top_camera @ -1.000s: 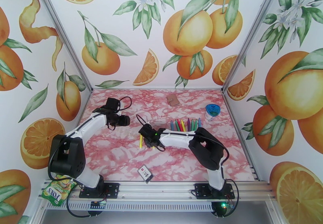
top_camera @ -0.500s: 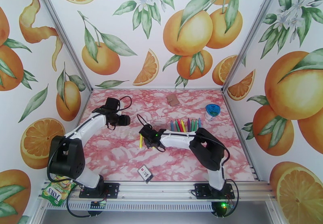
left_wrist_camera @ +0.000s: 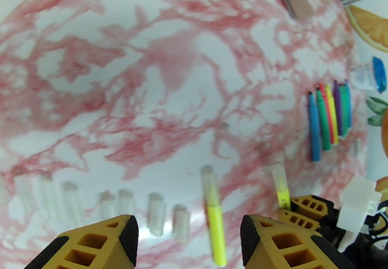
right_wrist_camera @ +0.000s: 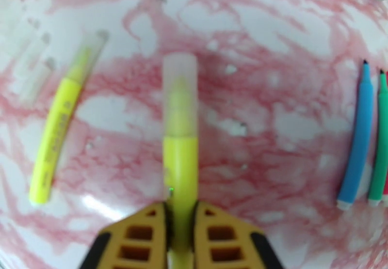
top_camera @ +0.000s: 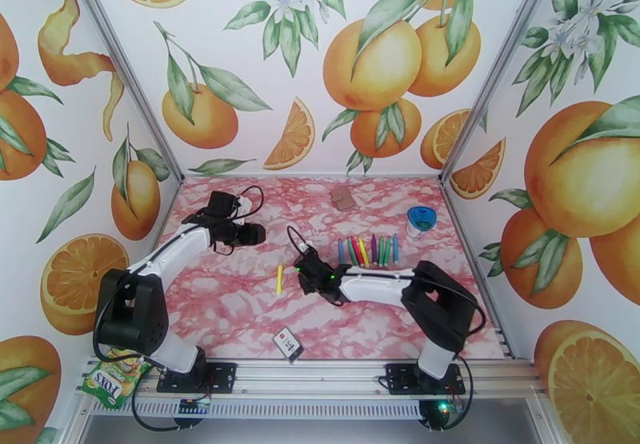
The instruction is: Open the pen caps
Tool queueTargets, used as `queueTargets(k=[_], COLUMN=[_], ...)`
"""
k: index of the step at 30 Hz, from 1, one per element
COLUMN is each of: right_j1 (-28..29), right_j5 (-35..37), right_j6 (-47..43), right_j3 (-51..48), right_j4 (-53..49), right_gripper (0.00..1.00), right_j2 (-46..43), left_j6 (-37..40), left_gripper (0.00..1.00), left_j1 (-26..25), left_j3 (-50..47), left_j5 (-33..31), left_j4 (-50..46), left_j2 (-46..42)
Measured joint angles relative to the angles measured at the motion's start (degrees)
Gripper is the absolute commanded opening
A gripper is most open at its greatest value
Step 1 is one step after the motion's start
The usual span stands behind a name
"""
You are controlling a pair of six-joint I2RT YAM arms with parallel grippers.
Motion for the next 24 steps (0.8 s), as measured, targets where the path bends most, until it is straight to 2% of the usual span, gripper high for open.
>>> queueTargets(k=[11,16,24], right_j1=[-1.07,-1.07,-1.07], right_j5=[-2.80,-3.30,-3.43], right_j6=[-2.54,-3.15,-4.22], right_j3=[-4.90,-7.45,-8.74], right_j4=[10.67,14.29,17.33], right_gripper=[0.09,0.08,0.08], right_j2=[-7.21,-10.19,-13.40], left_j6=[-3.56,-4.55,-5.97], left_gripper=[0.60,0.60,0.59], left_j1=[-4.50,-6.84,-7.89], left_j3=[-0.39,-0.39,-0.42], left_j5=[15.23,19.41,22.84], left_j4=[9.27,11.96,14.75], left_j2=[0.00,0.02,0.61])
